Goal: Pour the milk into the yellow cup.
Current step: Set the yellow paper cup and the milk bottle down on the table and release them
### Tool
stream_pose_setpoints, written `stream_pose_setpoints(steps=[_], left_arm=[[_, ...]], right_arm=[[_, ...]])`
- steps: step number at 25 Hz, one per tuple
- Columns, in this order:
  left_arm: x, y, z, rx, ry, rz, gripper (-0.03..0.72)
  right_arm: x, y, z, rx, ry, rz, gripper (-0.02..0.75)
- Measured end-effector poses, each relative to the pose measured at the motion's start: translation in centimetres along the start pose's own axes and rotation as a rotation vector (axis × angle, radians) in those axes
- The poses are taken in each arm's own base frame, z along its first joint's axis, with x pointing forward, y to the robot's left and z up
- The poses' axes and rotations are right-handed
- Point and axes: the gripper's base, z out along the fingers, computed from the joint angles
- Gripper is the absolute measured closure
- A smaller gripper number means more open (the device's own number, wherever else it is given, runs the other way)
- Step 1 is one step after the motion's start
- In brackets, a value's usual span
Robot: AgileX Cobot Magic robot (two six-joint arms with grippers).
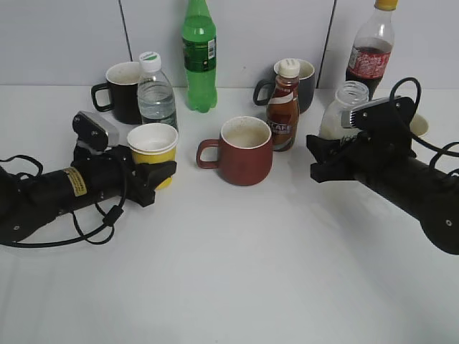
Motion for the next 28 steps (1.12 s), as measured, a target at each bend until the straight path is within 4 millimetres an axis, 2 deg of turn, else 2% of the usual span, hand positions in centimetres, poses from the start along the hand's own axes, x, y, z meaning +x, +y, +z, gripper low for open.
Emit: stream_pose_setpoints(steps=[6,10,12,22,28], left_arm=[[0.5,0.3,0.5,0.002,0.001,0.002,0.279],[0.7,0.3,0.5,-0.003,0.023,0.003,0.152],[0.7,0.3,0.5,-0.005,0.029,0.003,0.134],[-0.4,-0.1,-0.5,-0.012,0.021,0.010,0.119],[0.2,-0.5,-1.0,-0.015,0.055,-0.003,0.119]], right_arm=[[0.0,0.0,0.0,-0.004,0.000,-0.002,0.300],[0.0,0.1,0.0,-0.012,0.000,-0.007,0.300],[0.1,0.1,0.0,-0.013,0.001,-0.007,0.300],[2.0,0.3,1.7,-0.042,0.040,-0.017,0.300],[2.9,0.3,2.7,-0.043,0.052,-0.015,0.300]])
